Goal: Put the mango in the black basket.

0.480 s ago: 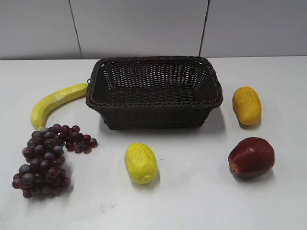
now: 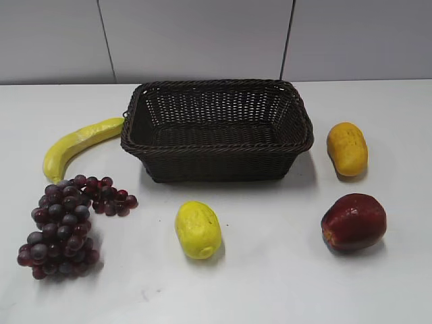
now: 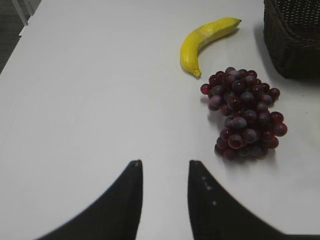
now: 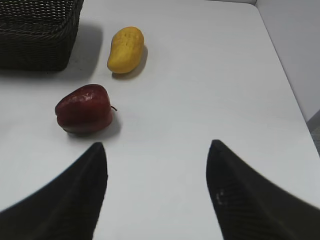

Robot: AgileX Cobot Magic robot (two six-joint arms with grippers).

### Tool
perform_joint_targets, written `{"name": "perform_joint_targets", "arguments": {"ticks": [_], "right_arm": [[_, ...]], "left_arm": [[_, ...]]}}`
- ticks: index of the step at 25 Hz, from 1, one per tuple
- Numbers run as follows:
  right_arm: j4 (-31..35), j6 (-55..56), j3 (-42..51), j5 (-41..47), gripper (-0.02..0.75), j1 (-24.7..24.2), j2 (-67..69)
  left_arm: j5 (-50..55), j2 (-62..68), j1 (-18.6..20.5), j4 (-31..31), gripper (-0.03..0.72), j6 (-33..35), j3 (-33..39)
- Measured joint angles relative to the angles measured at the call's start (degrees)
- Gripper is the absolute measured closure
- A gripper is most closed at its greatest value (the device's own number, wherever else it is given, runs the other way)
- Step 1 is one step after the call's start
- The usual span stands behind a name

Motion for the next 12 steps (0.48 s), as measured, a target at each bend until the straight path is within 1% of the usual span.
{"name": "perform_joint_targets", "arguments": {"ticks": [10, 12], "right_arm": [[0.43, 0.00, -0.06, -0.06, 0.253, 0.00, 0.00], [0.89, 0.00, -0.56, -1.24, 0.222, 0.00, 1.09]], "left_arm": [[0.00, 0.00, 0.00, 0.00, 0.457, 0.00, 0.00], [0.00, 0.00, 0.00, 0.00, 0.457, 0.00, 0.00]]}}
